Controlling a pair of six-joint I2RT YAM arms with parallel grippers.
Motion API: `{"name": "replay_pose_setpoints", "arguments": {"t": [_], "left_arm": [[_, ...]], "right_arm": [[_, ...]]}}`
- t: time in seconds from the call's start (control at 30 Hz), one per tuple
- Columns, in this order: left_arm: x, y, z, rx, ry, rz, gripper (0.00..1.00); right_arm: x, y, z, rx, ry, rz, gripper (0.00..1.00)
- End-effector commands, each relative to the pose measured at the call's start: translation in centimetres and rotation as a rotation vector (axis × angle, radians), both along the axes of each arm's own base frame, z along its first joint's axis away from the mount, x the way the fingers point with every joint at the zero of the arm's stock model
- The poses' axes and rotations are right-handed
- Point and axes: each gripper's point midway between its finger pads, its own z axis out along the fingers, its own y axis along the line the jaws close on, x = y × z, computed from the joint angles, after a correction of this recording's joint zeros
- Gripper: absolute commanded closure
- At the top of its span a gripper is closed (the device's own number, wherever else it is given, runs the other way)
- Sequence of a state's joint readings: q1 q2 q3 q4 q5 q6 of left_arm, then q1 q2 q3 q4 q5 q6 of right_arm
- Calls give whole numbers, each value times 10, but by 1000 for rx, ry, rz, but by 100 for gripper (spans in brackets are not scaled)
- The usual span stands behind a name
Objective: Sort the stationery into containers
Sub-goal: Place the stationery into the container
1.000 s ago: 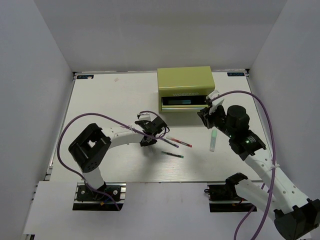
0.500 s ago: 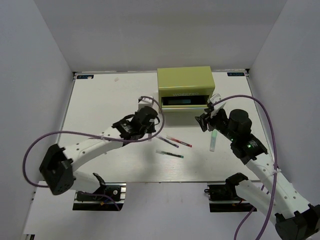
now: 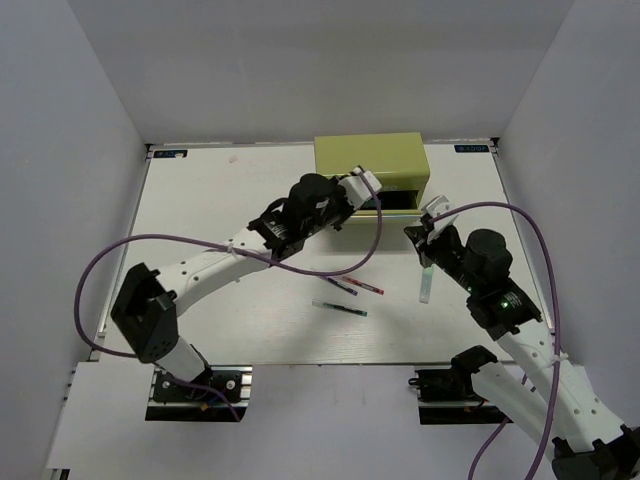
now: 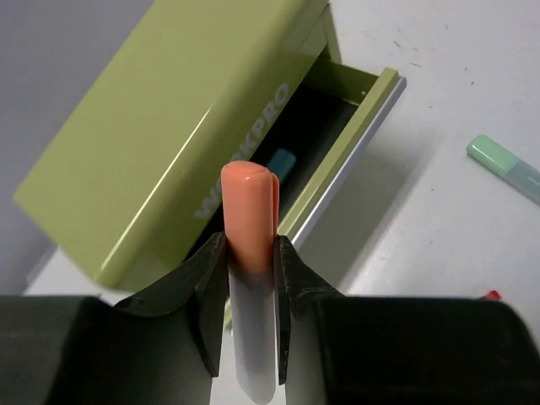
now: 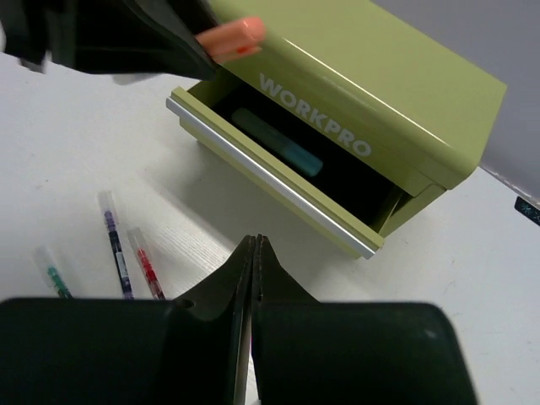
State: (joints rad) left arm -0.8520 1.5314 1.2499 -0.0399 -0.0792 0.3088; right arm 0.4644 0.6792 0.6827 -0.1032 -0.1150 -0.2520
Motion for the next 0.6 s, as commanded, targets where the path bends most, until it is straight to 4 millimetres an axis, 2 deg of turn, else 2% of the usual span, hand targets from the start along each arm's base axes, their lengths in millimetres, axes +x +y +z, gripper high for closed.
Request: {"name": "replay_pose_setpoints", "arguments": {"t": [0.0,0.1,0.2,0.23,0.27,0.37,0.5,0.53,0.57], "left_arm": [[4,-29,19,84,-168,-203,100],[13,-38,22,83,-230,-216,100],[28,-45,18,89,-272,-188,97],[35,-43,16,95,-285,-170,93],[40,-45,8,101,-283,-162,92],[48,-51,6,88,-300,-148,92],[65,-50,-4,83,-313,-108,90],[69,-50,-12,92,-307,-96,90],[75,-49,-9,84,-316,-84,90]], "right_arm": [[3,-6,13,16,-64,-33,100],[2,-9,14,19,-75,-44,100],[3,-10,13,19,-77,-50,100],[3,-9,13,19,-75,-52,100],[3,-10,15,21,-80,-53,100],[2,-11,15,21,-86,-56,100],[2,-12,16,20,-92,-57,98],[1,-11,15,20,-88,-54,98],[2,-11,12,15,-83,-55,98]]}}
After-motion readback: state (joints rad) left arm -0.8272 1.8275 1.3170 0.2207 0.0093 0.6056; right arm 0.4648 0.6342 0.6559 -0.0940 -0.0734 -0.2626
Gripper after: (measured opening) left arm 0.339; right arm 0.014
